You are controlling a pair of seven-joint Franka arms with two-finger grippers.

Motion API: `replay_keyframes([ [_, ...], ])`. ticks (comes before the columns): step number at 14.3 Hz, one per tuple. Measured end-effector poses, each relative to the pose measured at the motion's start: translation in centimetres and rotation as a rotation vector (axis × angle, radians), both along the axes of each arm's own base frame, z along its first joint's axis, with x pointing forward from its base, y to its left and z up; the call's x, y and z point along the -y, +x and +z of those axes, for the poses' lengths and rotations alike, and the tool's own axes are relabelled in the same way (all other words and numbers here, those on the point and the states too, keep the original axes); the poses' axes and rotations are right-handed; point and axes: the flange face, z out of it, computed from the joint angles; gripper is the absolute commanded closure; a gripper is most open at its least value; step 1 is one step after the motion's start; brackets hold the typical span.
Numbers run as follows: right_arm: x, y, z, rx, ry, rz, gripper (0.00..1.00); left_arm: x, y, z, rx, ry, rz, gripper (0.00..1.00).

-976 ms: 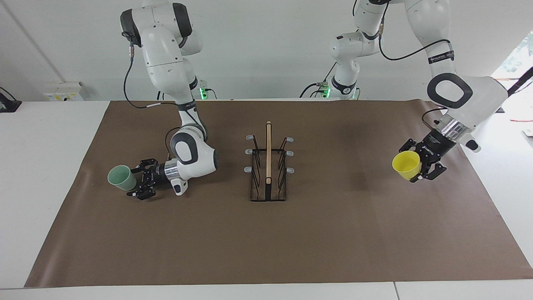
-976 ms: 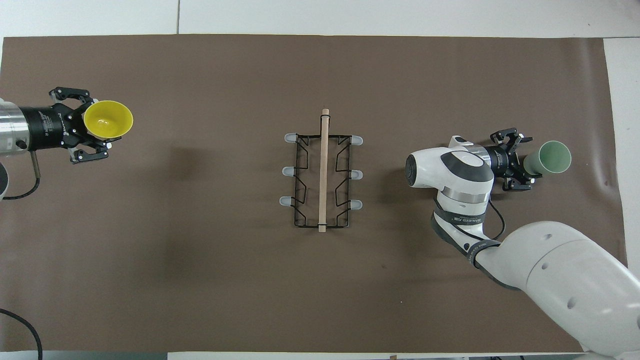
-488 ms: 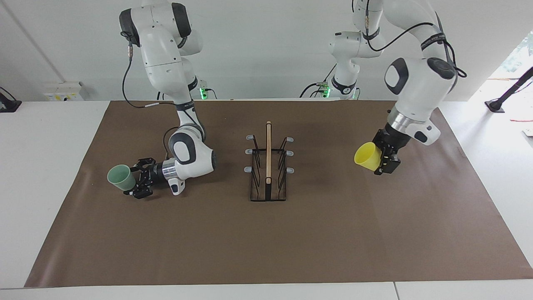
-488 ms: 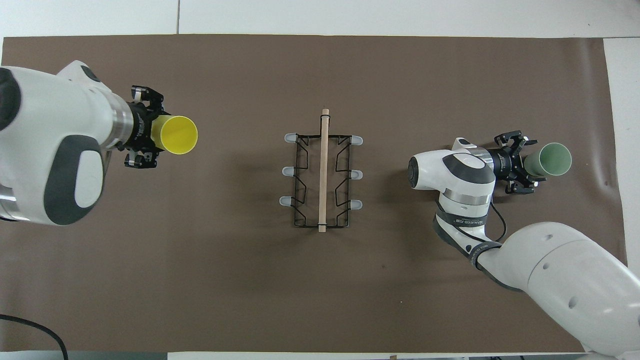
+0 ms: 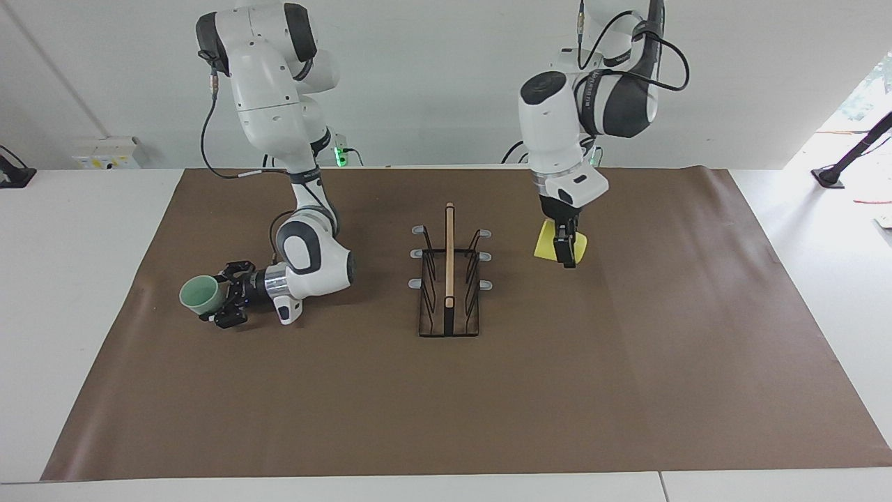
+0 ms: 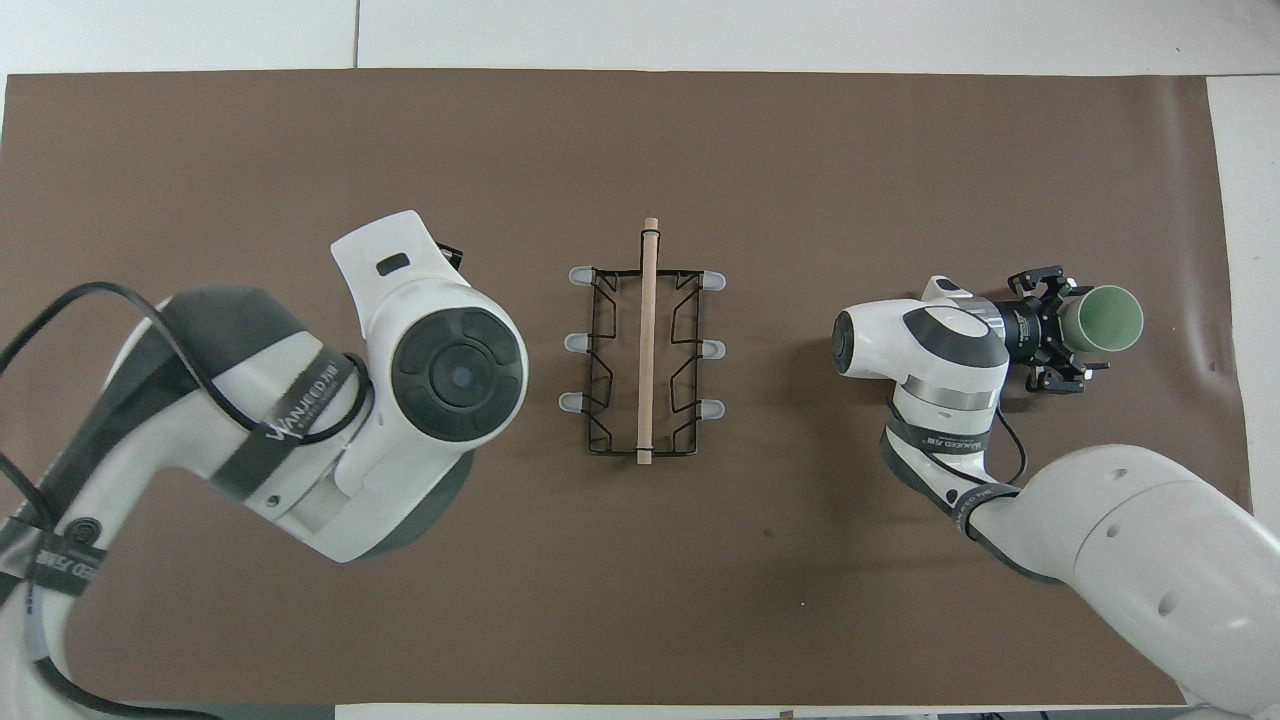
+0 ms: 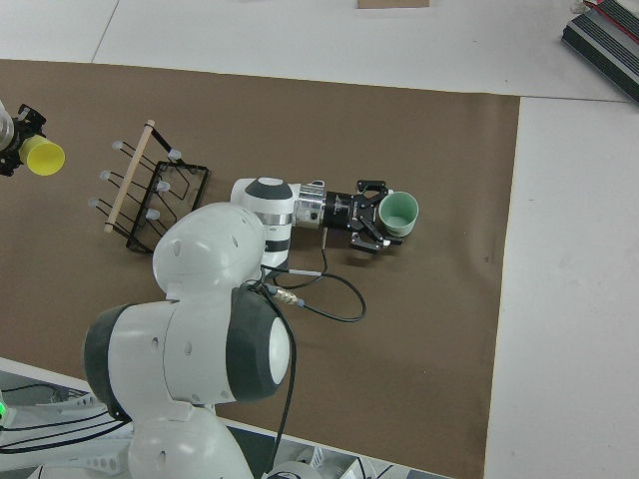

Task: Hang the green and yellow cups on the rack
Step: 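Carry the yellow cup to the rack and hang it with the left gripper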

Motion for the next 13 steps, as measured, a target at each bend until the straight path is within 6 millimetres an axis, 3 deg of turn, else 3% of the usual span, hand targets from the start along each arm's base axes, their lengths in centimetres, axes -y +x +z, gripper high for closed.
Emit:
replay_keyframes([
  [3, 0.5, -0.1, -0.1, 0.004, 0.000, -0.009, 0.03, 4.0, -4.0, -2.2, 0.041, 0.138, -0.028, 1.00],
  [6, 0.9, -0.1, 0.0, 0.019, 0.000, -0.019, 0.76, 6.6, -6.2, -4.1, 0.079, 0.201, -0.036, 1.00],
  [7, 0.9, 0.0, 0.2, 0.040, 0.001, -0.024, 0.96, 7.3, -6.8, -4.6, 0.085, 0.210, -0.045, 1.00],
  [8, 0.9, 0.1, 0.5, 0.060, 0.003, -0.027, 1.00, 7.9, -7.3, -5.1, 0.088, 0.215, -0.052, 1.00],
  [13, 0.8, 1.2, 4.2, 0.141, 0.019, -0.036, 1.00, 9.5, -8.5, -5.3, 0.102, 0.210, -0.078, 1.00],
])
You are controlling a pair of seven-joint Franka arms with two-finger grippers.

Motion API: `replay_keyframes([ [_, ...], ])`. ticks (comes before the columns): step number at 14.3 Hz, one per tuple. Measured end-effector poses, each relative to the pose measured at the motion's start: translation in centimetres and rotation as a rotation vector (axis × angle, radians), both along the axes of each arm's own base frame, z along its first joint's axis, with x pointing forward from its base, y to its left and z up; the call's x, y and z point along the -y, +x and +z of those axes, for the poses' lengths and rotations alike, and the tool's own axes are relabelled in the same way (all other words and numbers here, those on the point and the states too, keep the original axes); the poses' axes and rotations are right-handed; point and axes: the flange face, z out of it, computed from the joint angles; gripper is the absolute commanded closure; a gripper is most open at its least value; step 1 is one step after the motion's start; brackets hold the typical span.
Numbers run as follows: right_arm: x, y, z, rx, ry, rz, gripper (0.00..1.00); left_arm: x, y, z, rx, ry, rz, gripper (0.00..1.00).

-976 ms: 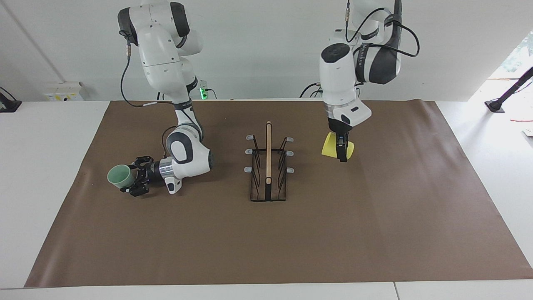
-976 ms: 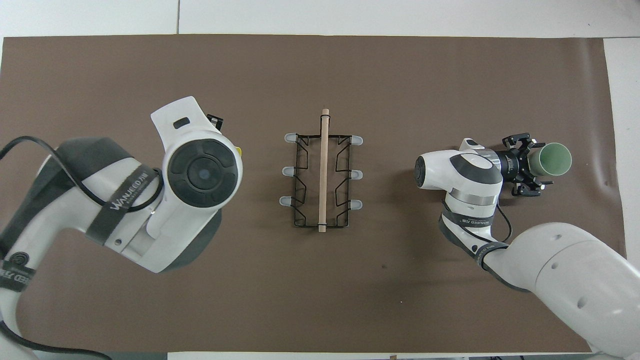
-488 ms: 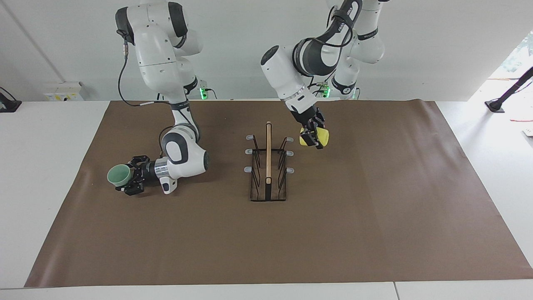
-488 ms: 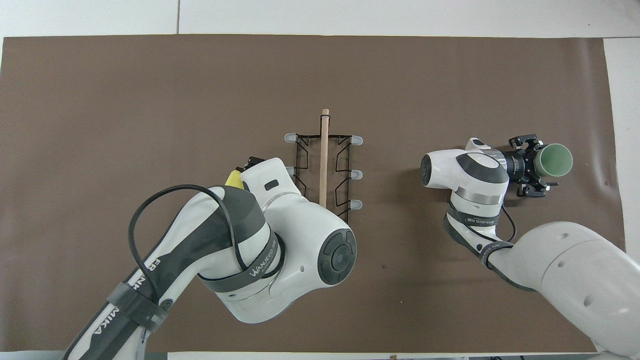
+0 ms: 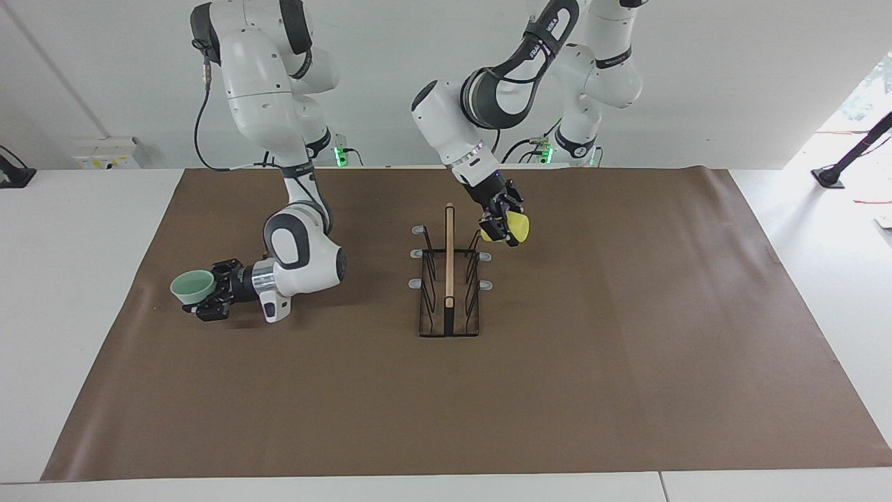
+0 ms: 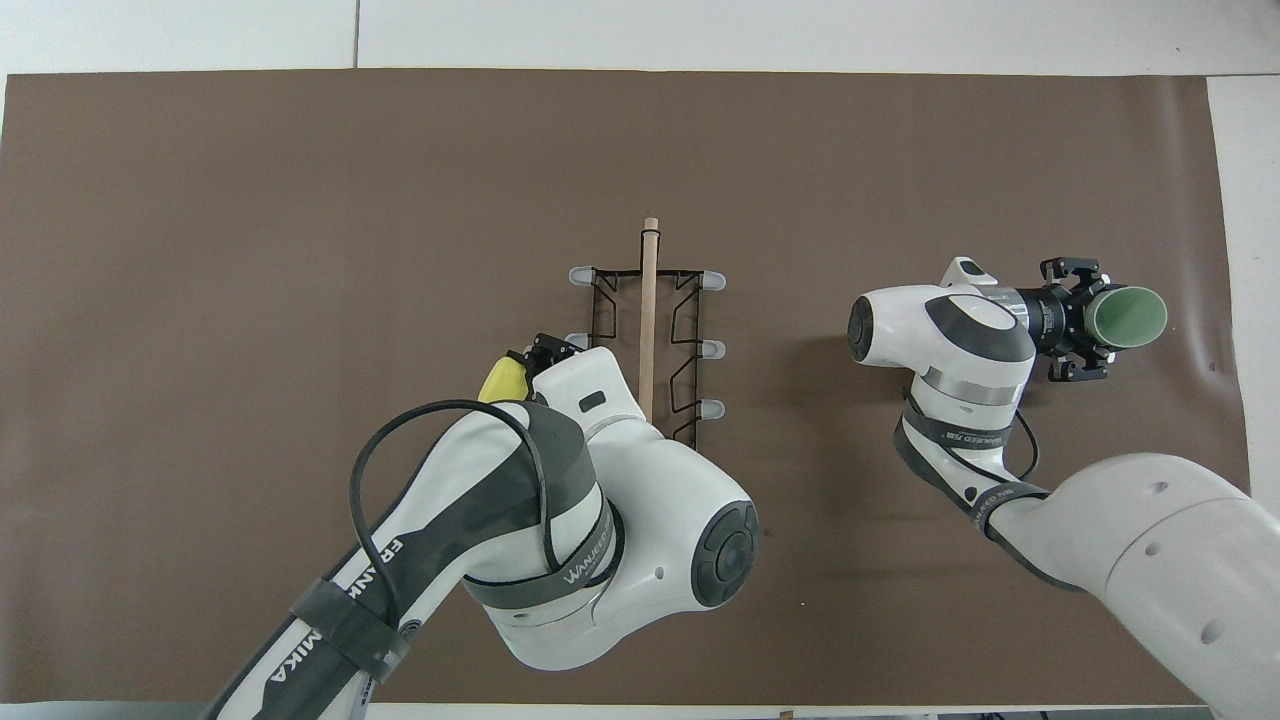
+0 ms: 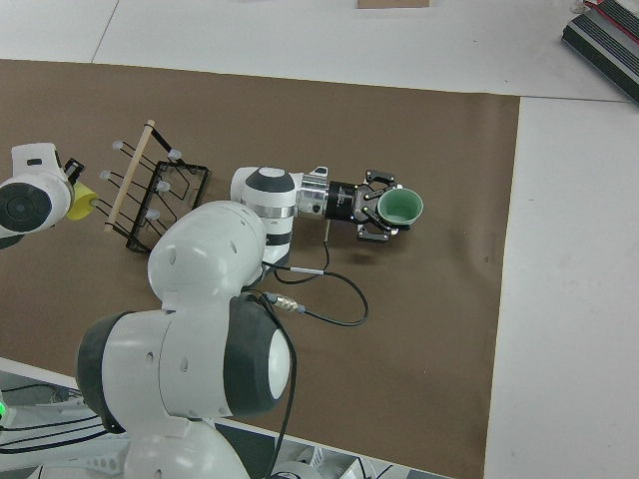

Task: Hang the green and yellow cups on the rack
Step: 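Carry the yellow cup to the rack and hang it with the left gripper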

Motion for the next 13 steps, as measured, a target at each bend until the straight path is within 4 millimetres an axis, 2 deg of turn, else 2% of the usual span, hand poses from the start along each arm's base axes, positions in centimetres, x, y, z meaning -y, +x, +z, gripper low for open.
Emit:
replay_keyframes([
  [3, 0.4, 1.1, 4.6, 0.107, 0.125, -0.125, 1.00, 1.2, -0.7, 0.2, 0.012, -0.032, -0.032, 1.00],
  [4, 0.7, 1.6, 6.6, 0.144, 0.182, -0.180, 1.00, 1.4, -0.6, 0.3, 0.016, -0.046, -0.042, 0.58],
  [5, 1.1, 2.1, 8.4, 0.167, 0.229, -0.217, 1.00, 1.7, -0.6, 0.3, 0.018, -0.061, -0.052, 0.01],
  [8, 1.0, 2.4, 11.1, 0.211, 0.330, -0.291, 1.00, 2.1, -0.7, 0.4, 0.015, -0.088, -0.059, 0.00],
  [10, 1.0, 2.2, 13.1, 0.257, 0.478, -0.423, 1.00, 2.1, -0.5, 1.0, -0.008, -0.132, -0.023, 0.00],
  [13, 4.1, 1.9, 18.5, 0.361, 0.670, -0.595, 1.00, 0.1, 1.1, 4.4, -0.079, -0.193, -0.021, 0.00],
])
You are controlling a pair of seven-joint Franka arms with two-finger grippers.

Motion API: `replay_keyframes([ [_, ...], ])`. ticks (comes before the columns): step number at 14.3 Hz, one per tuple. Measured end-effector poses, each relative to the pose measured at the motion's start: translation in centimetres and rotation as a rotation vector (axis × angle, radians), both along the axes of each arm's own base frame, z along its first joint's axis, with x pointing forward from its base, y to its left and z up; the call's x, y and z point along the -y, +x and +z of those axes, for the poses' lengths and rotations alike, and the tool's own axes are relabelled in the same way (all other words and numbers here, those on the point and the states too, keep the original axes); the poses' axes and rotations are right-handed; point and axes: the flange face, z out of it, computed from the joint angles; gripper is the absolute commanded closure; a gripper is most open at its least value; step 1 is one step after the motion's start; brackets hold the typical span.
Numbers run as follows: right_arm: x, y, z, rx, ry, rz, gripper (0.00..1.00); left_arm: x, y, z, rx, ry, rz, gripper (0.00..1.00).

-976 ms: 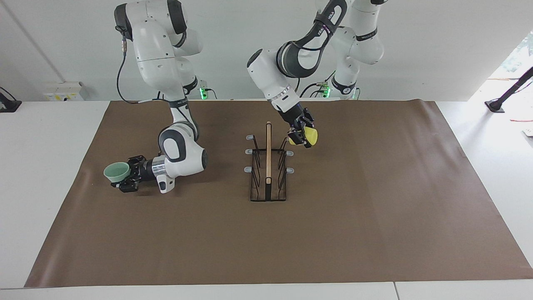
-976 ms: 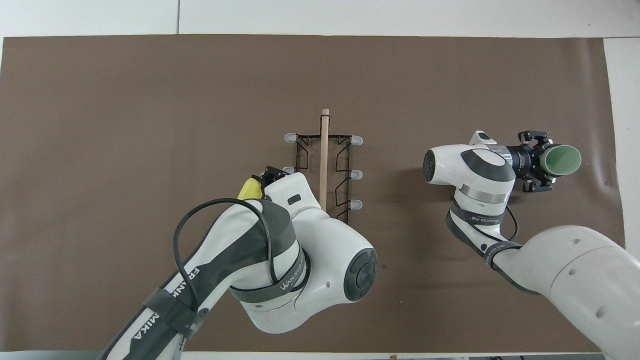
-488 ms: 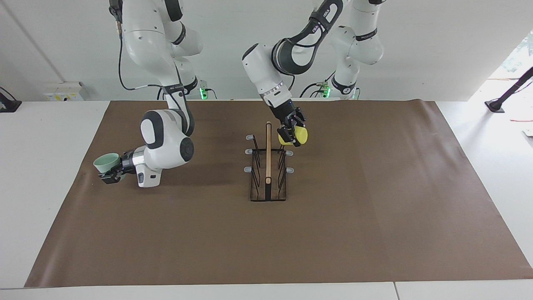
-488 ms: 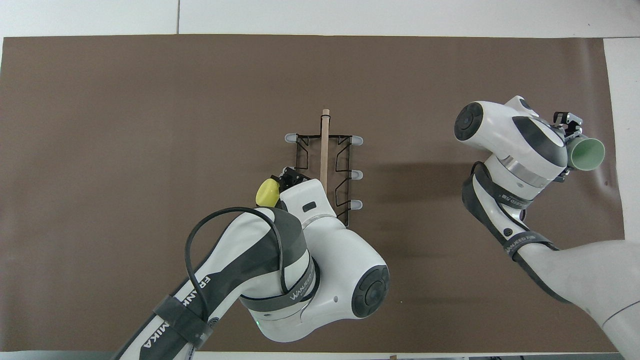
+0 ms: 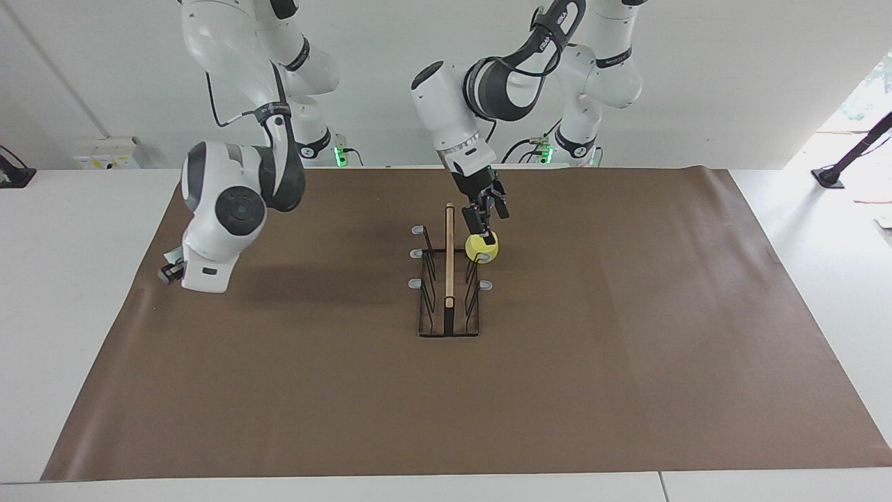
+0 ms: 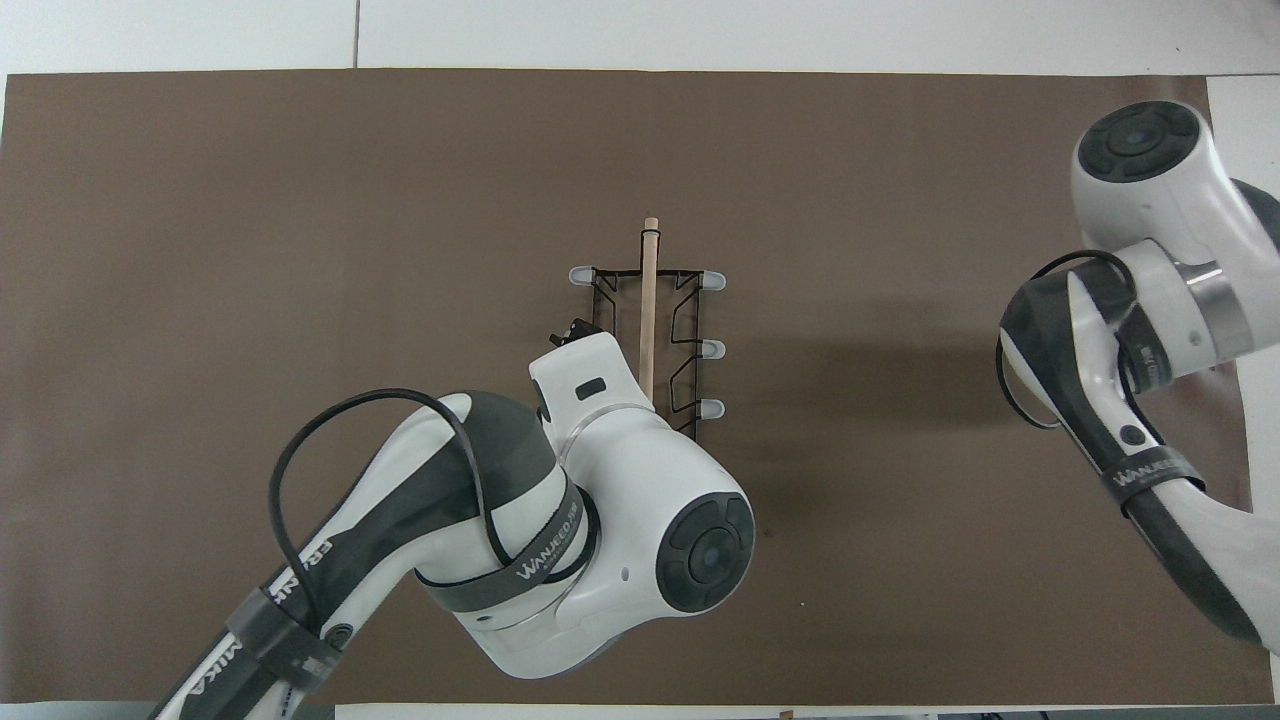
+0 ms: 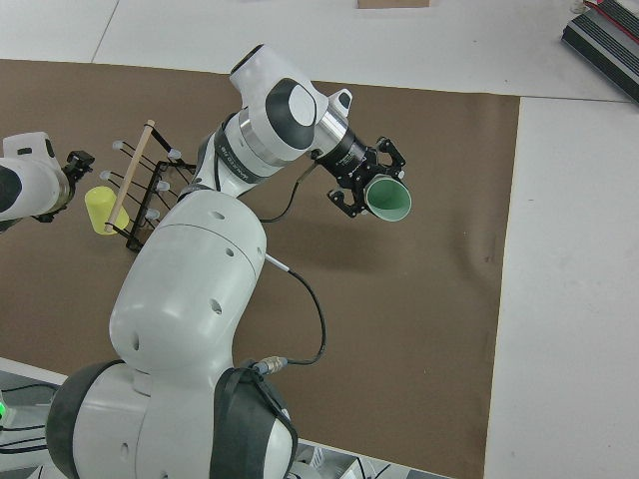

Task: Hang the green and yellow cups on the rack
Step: 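Carry the yellow cup to the rack and hang it with the left gripper, then withdraw the left gripper while the right gripper carries the green cup toward the rack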

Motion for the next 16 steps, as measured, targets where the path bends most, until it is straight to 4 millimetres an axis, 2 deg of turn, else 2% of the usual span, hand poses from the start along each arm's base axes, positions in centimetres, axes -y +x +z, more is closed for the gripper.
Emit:
replay_keyframes([
  [2, 0.4, -0.4, 2.1, 0.037, 0.069, -0.038, 1.00, -2.8, 1.8, 2.0, -0.088, -0.011, -0.068, 0.00],
  [4, -1.1, -0.7, 3.2, 0.062, 0.167, -0.065, 1.00, -6.8, 4.3, 3.2, -0.200, -0.011, -0.177, 0.00],
  [5, -2.2, -0.9, 4.1, 0.079, 0.260, -0.092, 1.00, -8.9, 5.6, 3.4, -0.256, -0.005, -0.244, 0.00],
  [7, -3.8, -1.7, 7.3, 0.108, 0.414, -0.080, 1.00, -13.1, 8.0, 3.2, -0.366, 0.000, -0.388, 0.00],
  [9, -5.2, -3.5, 10.5, 0.107, 0.496, -0.080, 1.00, -17.2, 10.0, 3.0, -0.450, -0.012, -0.524, 0.00],
  [12, -8.5, -6.0, 14.3, 0.108, 0.677, -0.096, 1.00, -23.6, 12.3, 2.9, -0.524, -0.049, -0.677, 0.00],
  [14, -10.0, -6.7, 15.8, 0.117, 0.850, -0.131, 1.00, -27.4, 13.4, 2.9, -0.542, -0.097, -0.748, 0.00],
  [16, -10.7, -6.7, 16.2, 0.111, 1.019, -0.186, 1.00, -30.5, 13.9, 3.6, -0.531, -0.147, -0.796, 0.00],
])
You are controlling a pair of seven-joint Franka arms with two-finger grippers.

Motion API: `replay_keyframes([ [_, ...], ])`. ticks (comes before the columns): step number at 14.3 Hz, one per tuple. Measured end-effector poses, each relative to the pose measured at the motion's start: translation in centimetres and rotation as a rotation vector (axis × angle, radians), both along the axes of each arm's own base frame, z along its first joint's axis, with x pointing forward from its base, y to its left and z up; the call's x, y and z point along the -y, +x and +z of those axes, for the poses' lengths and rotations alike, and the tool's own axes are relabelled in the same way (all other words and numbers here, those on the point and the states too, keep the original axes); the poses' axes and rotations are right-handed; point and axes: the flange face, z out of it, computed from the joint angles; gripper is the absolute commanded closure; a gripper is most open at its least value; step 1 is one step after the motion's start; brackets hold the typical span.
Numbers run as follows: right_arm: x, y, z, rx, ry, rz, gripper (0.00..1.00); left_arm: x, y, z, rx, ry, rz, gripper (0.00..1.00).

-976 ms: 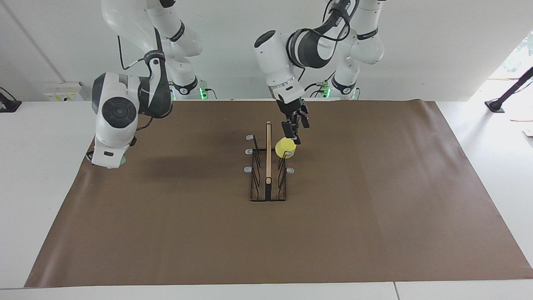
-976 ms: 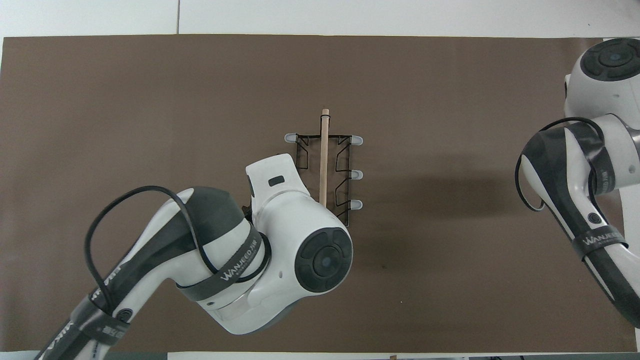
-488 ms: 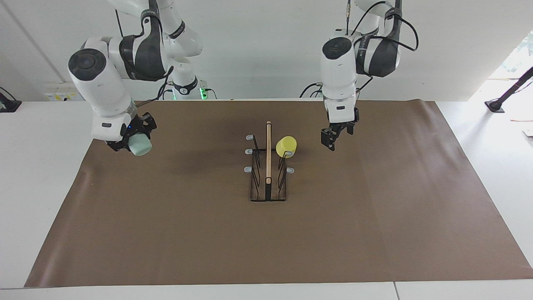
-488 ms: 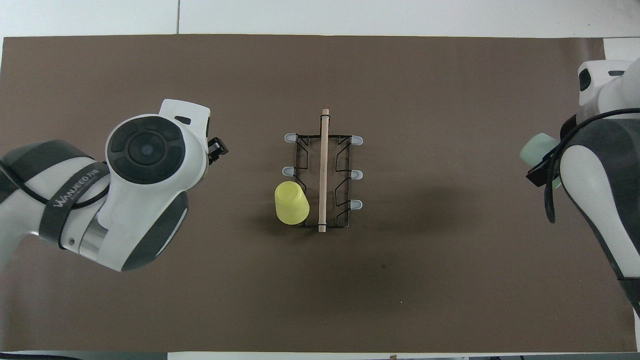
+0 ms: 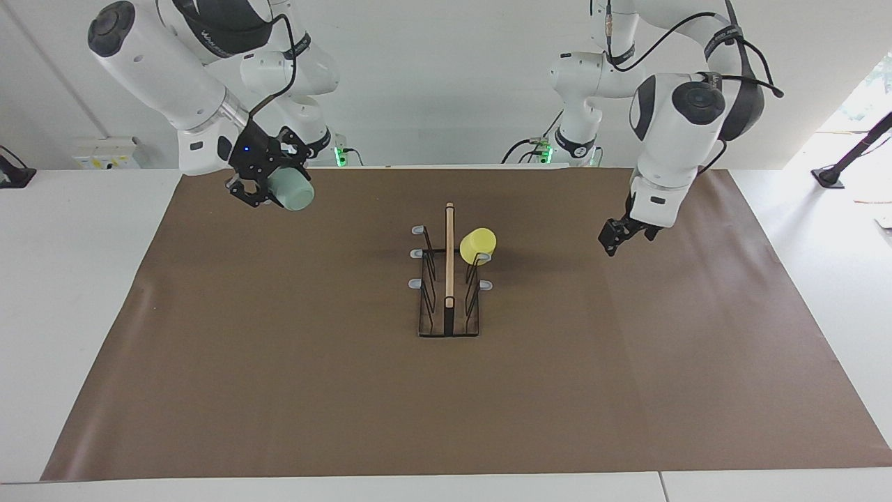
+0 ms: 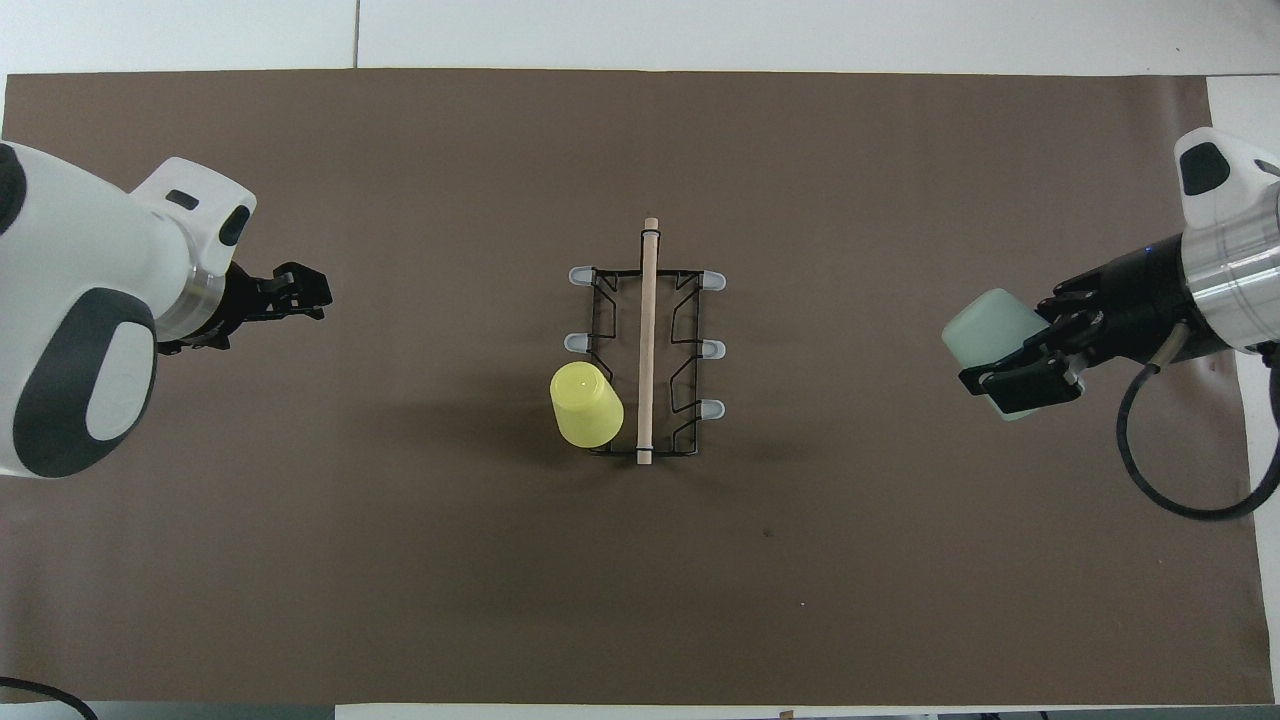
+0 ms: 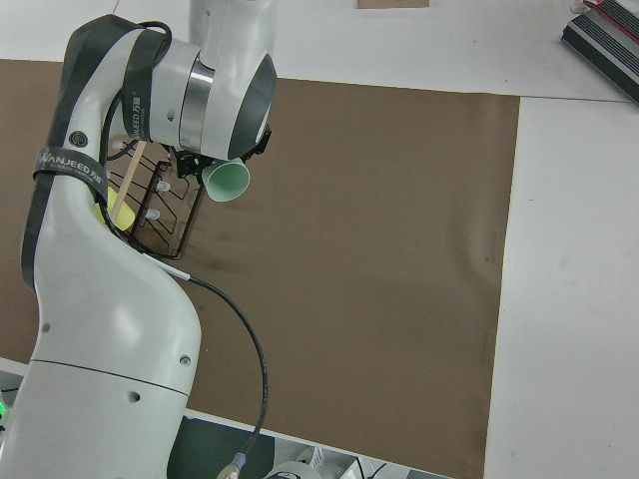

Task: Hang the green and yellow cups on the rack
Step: 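Withdraw the left gripper while the right gripper carries the green cup toward the rack, then lower the green cup onto a rack peg with the right gripper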

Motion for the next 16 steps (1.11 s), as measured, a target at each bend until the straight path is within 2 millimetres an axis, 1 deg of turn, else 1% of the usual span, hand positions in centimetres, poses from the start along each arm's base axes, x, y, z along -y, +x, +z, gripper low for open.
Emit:
replay_keyframes([
  [2, -0.5, 0.2, 0.0, 0.000, 0.153, -0.035, 1.00, -2.7, 0.1, 1.1, 0.011, -0.024, -0.014, 0.00],
  [3, -0.7, 0.5, -0.2, 0.039, 0.223, -0.044, 1.00, -3.9, 0.1, 1.9, 0.012, -0.032, -0.019, 0.00],
  [5, -1.1, 0.5, -1.8, 0.129, 0.363, -0.073, 1.00, -5.7, 0.1, 4.1, 0.007, -0.058, -0.045, 0.00],
  [7, -1.3, -0.5, -3.7, 0.190, 0.481, -0.115, 1.00, -7.5, 0.1, 6.9, -0.001, -0.073, -0.071, 0.00],
  [8, -1.6, -1.1, -4.2, 0.223, 0.531, -0.137, 1.00, -8.2, 0.1, 8.0, -0.004, -0.076, -0.089, 0.00],
  [10, -2.8, -2.0, -5.5, 0.289, 0.623, -0.169, 1.00, -8.9, -0.2, 9.8, -0.011, -0.077, -0.132, 0.00],
  [11, -3.6, -2.5, -6.6, 0.334, 0.673, -0.181, 1.00, -9.0, -0.3, 10.6, -0.015, -0.078, -0.150, 0.00],
  [13, -5.8, -3.7, -10.1, 0.412, 0.743, -0.199, 1.00, -9.3, -0.5, 11.7, -0.020, -0.078, -0.169, 0.00],
  [16, -10.1, -6.7, -15.4, 0.489, 0.781, -0.219, 1.00, -10.0, -0.9, 11.8, -0.051, -0.082, -0.216, 0.00],
])
